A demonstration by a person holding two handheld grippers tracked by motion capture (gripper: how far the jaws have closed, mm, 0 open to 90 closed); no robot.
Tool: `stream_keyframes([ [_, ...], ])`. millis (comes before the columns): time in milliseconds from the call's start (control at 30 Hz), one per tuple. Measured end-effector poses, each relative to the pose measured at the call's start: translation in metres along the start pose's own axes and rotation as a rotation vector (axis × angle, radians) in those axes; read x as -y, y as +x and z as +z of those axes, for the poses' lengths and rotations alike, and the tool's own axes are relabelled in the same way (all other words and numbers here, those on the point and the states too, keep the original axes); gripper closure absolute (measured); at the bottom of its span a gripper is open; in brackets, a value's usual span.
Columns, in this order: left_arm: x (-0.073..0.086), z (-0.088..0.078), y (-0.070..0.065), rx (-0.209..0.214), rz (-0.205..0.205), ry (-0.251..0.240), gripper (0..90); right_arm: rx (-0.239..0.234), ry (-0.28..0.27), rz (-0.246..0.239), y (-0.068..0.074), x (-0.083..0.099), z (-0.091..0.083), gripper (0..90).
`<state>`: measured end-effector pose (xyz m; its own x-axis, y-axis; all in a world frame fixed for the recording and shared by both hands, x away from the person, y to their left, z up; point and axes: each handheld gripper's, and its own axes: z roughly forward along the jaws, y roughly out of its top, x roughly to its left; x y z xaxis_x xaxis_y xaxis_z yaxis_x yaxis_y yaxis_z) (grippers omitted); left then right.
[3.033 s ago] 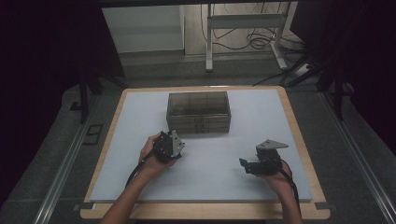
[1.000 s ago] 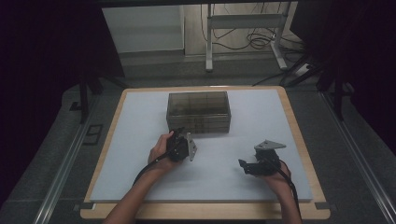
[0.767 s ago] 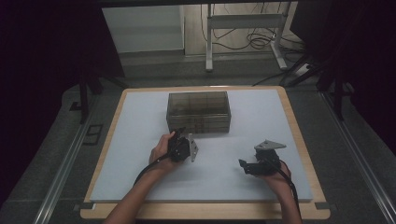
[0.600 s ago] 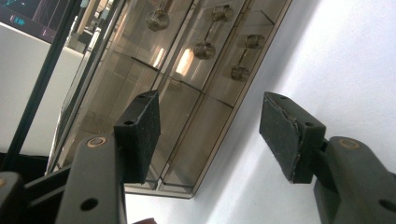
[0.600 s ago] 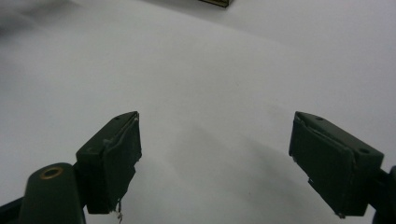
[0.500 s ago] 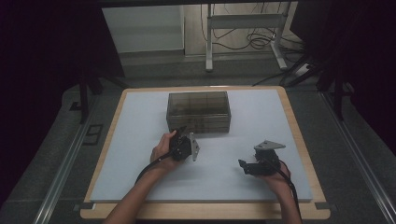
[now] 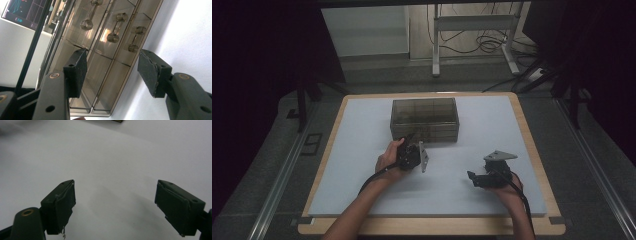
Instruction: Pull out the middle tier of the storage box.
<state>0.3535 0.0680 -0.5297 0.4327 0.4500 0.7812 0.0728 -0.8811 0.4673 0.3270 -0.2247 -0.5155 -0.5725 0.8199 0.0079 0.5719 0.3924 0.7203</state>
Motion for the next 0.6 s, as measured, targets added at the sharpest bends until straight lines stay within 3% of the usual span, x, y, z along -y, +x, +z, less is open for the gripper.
stream_keyframes([
  [600, -0.0034, 0.0034, -0.0052, -0.005, 0.013, -0.013, 44.6, 0.0, 0.009, -0.003, 0.0008, 0.0006, 0.0024, 16.4],
])
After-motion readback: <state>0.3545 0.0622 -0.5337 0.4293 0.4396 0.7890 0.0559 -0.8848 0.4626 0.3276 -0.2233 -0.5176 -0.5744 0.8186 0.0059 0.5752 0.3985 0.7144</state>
